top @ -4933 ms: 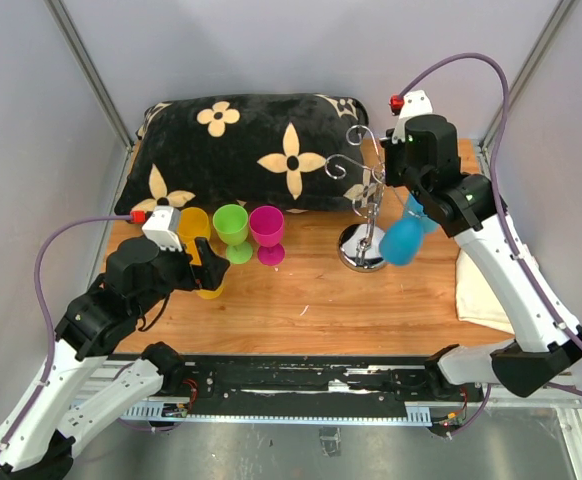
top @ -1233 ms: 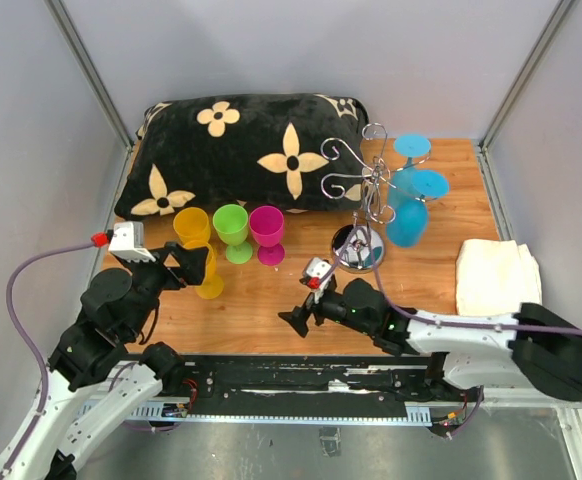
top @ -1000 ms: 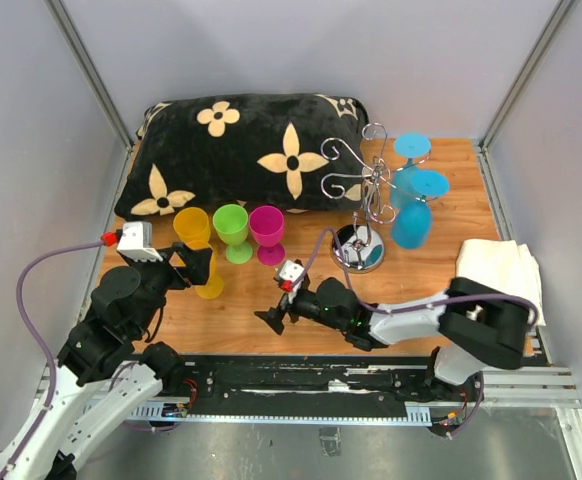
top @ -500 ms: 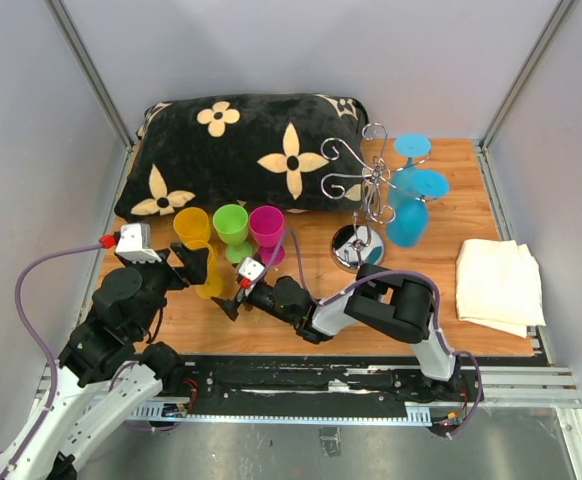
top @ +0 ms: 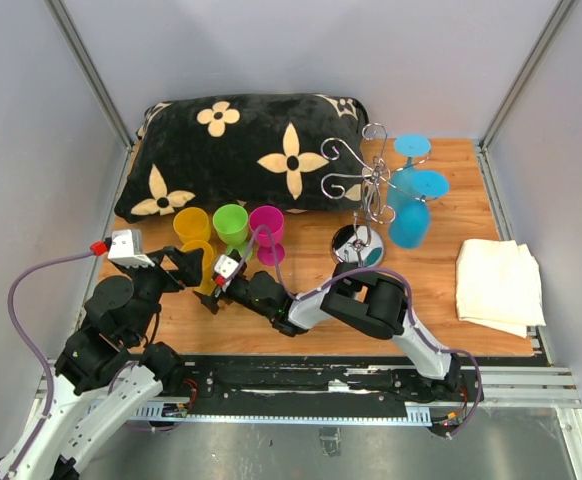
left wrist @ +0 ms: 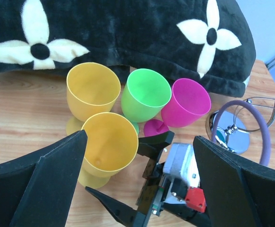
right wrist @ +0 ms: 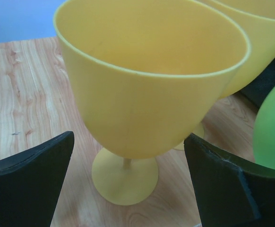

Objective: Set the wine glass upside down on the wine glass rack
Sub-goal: Pick up the wine glass at the center of the board, then turn the wine glass upside down at the wine rack.

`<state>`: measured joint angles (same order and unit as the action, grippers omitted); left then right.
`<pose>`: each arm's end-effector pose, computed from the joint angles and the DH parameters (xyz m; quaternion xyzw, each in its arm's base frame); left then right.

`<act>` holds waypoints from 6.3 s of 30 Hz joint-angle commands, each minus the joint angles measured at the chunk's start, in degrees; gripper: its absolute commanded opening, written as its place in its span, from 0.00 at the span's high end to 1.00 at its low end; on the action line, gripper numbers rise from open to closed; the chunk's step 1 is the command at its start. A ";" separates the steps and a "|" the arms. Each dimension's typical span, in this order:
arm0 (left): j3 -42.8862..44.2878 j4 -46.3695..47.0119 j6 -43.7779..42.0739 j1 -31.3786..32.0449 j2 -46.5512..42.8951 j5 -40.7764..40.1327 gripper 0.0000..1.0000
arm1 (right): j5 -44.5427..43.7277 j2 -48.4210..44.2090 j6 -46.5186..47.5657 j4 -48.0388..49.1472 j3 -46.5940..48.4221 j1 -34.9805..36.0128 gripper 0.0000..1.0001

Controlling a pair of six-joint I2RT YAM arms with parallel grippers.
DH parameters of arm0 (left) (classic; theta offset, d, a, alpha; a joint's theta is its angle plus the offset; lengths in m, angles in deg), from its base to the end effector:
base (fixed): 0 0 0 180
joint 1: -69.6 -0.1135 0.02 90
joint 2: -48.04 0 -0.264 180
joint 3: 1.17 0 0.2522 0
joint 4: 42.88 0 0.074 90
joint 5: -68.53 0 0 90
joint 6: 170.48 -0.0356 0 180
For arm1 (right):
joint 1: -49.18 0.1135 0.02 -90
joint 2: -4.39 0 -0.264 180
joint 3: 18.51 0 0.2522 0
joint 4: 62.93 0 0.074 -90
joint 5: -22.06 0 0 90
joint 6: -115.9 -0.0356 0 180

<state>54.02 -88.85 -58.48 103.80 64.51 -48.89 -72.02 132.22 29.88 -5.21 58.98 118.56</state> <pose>0.0658 -0.0249 0.3328 -0.0783 0.7415 -0.1456 0.6502 0.1614 0.4217 0.1419 -0.3726 0.5451 0.3858 0.6444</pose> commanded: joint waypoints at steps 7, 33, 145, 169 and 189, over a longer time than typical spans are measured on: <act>0.39 0.71 -0.01 -0.49 -2.48 -3.89 0.01 | -2.78 5.60 4.00 1.55 6.86 0.84 0.00; 0.15 1.00 -0.45 -4.05 -3.14 -3.71 0.02 | -6.91 10.38 6.12 10.43 11.59 0.62 0.23; -23.57 81.44 39.69 33.75 41.36 17.84 0.53 | -20.26 -90.45 25.98 -3.98 -50.53 17.75 0.44; -21.25 64.89 35.57 33.77 28.79 8.86 0.99 | -19.92 -97.15 20.79 -22.66 -51.13 17.79 0.01; 6.91 10.94 -1.75 33.75 15.06 -13.82 0.99 | -29.96 -102.86 -13.23 -73.16 -44.88 17.80 0.02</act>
<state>55.79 -64.56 -47.77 137.26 79.42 -55.79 -97.83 28.97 33.25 -61.95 8.77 135.46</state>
